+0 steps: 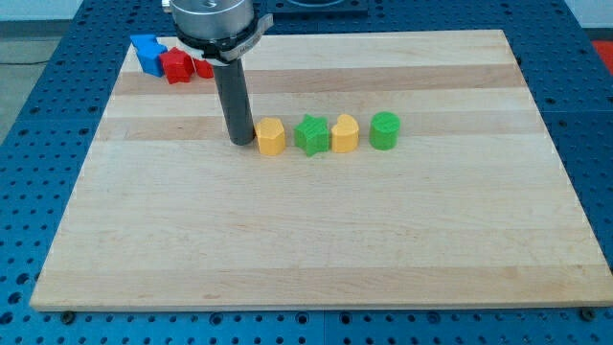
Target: Move your arm to the top right of the red circle
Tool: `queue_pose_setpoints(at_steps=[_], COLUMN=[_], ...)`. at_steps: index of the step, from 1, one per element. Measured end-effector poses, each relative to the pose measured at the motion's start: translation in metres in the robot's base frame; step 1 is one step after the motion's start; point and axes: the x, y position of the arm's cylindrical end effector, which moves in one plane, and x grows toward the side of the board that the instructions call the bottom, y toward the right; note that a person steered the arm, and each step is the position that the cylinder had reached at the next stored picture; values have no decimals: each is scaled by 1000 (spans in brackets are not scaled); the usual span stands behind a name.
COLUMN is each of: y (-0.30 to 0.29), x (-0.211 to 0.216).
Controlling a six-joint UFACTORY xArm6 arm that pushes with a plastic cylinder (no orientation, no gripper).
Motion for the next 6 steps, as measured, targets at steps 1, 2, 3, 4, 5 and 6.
queue_pose_setpoints(at_steps=[1,2,3,4,5,6], y=[0,-7,-8,10,12,8], x=[0,-9,-42,-92,-153,-206])
